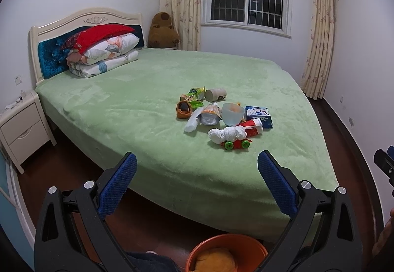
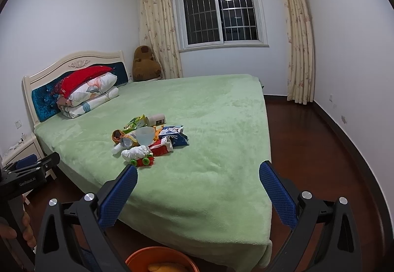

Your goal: Collect trash

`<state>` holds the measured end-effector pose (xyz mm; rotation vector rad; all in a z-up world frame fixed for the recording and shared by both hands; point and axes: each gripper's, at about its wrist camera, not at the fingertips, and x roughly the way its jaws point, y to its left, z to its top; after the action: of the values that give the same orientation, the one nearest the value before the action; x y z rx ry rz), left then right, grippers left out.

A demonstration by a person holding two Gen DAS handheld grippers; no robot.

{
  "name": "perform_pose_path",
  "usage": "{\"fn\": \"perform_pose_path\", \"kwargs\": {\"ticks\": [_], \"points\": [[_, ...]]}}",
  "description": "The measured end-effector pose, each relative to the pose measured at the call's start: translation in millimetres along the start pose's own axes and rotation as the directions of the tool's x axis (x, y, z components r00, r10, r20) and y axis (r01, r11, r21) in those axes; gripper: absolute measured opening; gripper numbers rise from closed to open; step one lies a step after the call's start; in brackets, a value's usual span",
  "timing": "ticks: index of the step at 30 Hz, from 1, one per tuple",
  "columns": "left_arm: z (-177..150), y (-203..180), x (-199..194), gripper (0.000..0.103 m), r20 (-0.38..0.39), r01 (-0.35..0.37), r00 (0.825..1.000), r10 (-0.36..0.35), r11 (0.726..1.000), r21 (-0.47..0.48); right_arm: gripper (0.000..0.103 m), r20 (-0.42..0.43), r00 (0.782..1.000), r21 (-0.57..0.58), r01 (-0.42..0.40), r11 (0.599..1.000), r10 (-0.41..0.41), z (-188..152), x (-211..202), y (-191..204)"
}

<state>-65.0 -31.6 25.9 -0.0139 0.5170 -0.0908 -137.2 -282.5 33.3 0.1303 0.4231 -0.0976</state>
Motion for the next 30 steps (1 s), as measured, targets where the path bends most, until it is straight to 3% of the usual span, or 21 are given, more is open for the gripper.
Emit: {"fn": "perform_pose_path", "kwargs": {"ticks": [7,13,16,18,21,25,26,28,30], "points": [[-6,14,28,0.096,-0.044,-0.024,0.999,0.024,1.0,-0.017,0.097,-0.064,0.998,-0.027,-0.027,0.999,0.025,0,36,17],[-17,46,61,0.096,-0.121,-0.061,0.991,0.054,0.997,-0.054,0.097,-0.157,0.981,-0.078,-0.126,0.989,0.113,4,95,57],[-20,64,73,0.096,-0.139,-0.092,0.987,0.082,0.993,-0.07,0.096,-0.213,0.956,-0.115,-0.23,0.966,0.202,16,136,83],[-23,75,79,0.096,-0.148,-0.108,0.984,0.095,0.991,-0.079,0.088,-0.254,0.944,-0.176,-0.26,0.949,0.212,33,173,105],[-31,91,86,0.096,-0.169,-0.124,0.98,0.107,0.988,-0.092,0.08,-0.346,0.907,-0.246,-0.336,0.909,0.241,56,227,139],[-37,107,96,0.096,-0.198,-0.137,0.974,0.113,0.984,-0.111,0.061,-0.441,0.886,-0.34,-0.312,0.887,0.143,70,298,172],[-38,110,98,0.096,-0.202,-0.14,0.973,0.116,0.984,-0.112,0.051,-0.457,0.881,-0.349,-0.303,0.887,0.121,70,311,177],[-39,114,103,0.096,-0.208,-0.144,0.971,0.118,0.983,-0.113,0.048,-0.506,0.858,-0.357,-0.303,0.884,0.09,66,335,186],[-40,113,104,0.096,-0.215,-0.145,0.969,0.117,0.983,-0.116,0.031,-0.543,0.838,-0.371,-0.303,0.878,0.06,60,355,193]]}}
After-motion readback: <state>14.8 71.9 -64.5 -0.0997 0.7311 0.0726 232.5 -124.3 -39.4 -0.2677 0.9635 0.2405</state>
